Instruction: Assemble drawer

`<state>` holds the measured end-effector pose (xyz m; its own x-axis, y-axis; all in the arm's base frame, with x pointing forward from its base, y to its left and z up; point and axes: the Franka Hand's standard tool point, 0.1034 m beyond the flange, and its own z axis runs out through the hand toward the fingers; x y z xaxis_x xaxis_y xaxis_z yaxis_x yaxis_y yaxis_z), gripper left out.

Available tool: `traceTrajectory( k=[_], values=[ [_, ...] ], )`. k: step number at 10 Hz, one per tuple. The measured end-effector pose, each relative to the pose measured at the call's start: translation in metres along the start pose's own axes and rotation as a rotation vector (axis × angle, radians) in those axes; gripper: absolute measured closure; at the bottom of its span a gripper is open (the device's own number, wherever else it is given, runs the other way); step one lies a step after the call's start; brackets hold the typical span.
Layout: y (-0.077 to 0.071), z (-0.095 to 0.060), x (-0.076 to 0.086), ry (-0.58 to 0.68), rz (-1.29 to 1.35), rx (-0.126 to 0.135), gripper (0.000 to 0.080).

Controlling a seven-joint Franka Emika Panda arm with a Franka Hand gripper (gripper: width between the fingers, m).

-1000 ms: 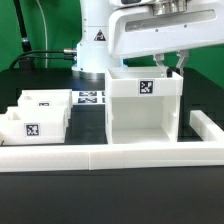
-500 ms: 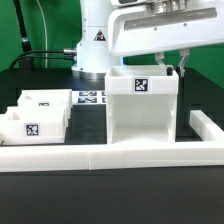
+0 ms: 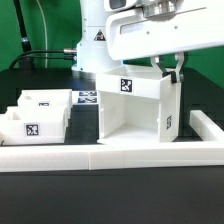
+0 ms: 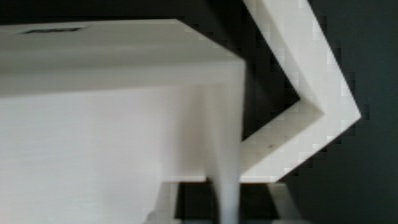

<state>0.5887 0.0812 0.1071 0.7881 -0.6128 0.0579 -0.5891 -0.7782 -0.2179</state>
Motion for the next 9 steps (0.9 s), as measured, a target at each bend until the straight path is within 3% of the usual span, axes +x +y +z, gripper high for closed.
traceTrajectory(
  k=[9],
  values=[
    [-0.013, 0.001, 0.002, -0.044, 0.726, 0.044, 0.0748]
  ],
)
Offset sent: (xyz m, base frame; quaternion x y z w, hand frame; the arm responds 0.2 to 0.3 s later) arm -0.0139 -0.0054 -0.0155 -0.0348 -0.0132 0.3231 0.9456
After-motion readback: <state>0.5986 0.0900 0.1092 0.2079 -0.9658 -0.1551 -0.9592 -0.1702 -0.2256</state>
